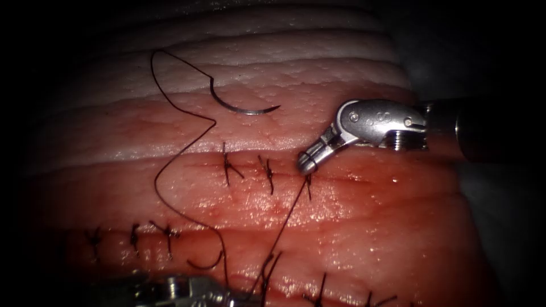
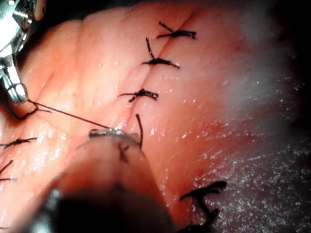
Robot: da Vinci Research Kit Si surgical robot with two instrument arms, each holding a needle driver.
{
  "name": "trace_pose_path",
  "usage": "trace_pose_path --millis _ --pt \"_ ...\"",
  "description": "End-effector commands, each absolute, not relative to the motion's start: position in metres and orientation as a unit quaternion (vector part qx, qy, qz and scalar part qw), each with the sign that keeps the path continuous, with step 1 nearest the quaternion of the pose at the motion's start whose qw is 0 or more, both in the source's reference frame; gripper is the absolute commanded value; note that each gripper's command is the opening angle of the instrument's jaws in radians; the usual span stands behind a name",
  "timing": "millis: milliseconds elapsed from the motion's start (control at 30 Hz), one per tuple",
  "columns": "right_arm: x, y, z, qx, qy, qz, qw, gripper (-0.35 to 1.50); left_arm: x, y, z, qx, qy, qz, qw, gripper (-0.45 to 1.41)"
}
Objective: Wound Closure
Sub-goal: Pull up with right needle driver and pull down with left hand to tighten knot
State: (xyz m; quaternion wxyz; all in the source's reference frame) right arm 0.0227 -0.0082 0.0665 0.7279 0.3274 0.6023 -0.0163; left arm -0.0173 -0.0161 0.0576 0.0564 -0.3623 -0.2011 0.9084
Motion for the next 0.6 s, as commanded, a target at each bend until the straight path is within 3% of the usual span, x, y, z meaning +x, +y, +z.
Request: trace_pose_path --millis 33,600 --pt "0.0234 -0.008 0.0672 0.326 0.602 -0.018 0.728 -0.35 -0.0179 -0.0166 0.0579 -0.363 -0.207 0.907 0.051 -0.45" --pt "0.0233 -0.0076 0.0677 0.314 0.596 -0.005 0.739 -0.35 -0.0224 -0.0229 0.0545 -0.407 -0.29 0.865 -0.044 -0.45"
